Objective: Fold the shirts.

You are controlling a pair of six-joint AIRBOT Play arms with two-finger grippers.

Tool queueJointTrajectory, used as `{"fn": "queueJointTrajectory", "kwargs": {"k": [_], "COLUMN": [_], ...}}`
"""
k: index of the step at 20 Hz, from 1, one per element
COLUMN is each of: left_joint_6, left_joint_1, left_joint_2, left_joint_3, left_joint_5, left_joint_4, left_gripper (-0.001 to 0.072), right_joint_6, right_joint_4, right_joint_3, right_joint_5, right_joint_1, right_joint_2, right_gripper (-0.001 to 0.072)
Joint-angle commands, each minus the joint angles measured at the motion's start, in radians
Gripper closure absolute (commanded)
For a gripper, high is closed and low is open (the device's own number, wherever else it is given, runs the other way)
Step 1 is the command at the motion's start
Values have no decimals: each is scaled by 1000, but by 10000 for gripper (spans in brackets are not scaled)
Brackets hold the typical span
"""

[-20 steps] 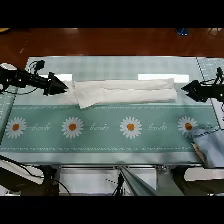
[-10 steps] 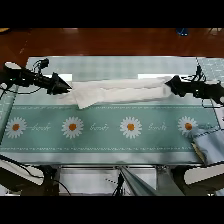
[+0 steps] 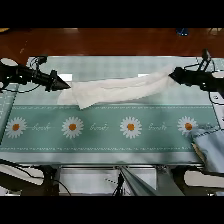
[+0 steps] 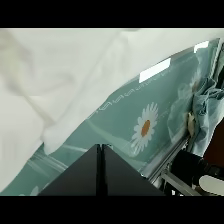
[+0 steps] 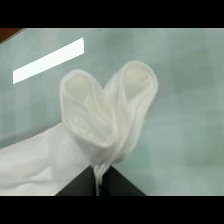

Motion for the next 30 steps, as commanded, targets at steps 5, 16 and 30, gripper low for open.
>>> {"fn": "queueJointTrajectory", "kwargs": {"k": [5,16,30], "left_joint_6": [-30,-93,-61], "left_joint_1": [-209,-723,-977], "left_joint_2": [151,30,-117], "left_joint_3": [0,0,0], "left_joint_5": [177,406,593], "left_joint_4": [-114,-151,-402], "left_gripper": [680,679,682], "right_joint_6": [114,398,472], "right_joint_4": [-118,-375,-418], "right_joint_3": [1,1,1], "right_joint_5": [178,425,470], "right_joint_1": [56,93,93], "right_joint_2": [428,797,888], "right_gripper": [677,677,677]}}
